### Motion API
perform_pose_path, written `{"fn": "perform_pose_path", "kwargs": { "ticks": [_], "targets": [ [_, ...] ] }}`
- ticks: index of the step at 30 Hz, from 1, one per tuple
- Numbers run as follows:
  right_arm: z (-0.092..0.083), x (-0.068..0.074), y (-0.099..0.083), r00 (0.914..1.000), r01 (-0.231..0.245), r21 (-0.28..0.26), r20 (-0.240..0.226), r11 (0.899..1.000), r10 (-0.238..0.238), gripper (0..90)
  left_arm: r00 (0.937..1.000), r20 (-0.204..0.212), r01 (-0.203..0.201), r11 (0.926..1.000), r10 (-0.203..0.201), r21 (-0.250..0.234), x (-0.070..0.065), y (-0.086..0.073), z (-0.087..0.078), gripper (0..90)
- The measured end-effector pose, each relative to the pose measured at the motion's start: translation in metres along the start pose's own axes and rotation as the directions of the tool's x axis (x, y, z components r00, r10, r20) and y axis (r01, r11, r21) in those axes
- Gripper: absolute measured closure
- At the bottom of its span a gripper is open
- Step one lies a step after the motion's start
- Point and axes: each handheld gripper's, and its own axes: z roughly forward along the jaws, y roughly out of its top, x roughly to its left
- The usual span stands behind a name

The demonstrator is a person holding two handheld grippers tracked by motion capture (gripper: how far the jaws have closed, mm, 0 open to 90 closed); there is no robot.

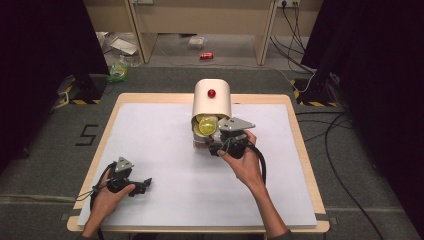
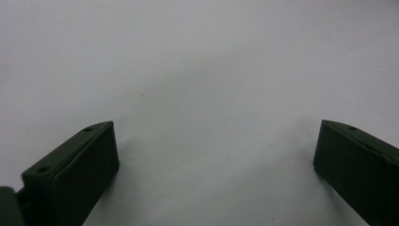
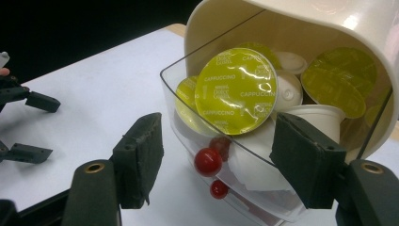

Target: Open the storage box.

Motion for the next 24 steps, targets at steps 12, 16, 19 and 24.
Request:
{"fn": "perform_pose_path", "kwargs": {
  "ticks": [12,16,19,24],
  "targets": [
    [-0.008,0.009,-0.004,0.9992,0.039,0.006,0.008,0.999,-0.039,35.0,1.0,0.0,0.0,1.0,0.0,0.0,0.0,0.0,0.0,0.0],
    [-0.01,0.009,-0.004,0.9991,0.042,0.011,0.004,0.999,-0.042,35.7,1.0,0.0,0.0,1.0,0.0,0.0,0.0,0.0,0.0,0.0],
    [-0.012,0.011,-0.005,0.999,0.044,0.018,-0.002,0.999,-0.044,35.7,1.0,0.0,0.0,1.0,0.0,-0.001,0.0,0.0,0.0,0.0],
    [-0.015,0.016,-0.007,0.9988,0.048,0.028,-0.002,0.998,-0.048,36.4,1.0,-0.001,0.0,1.0,0.0,-0.001,0.0,0.0,0.0,0.0]
  ]
}}
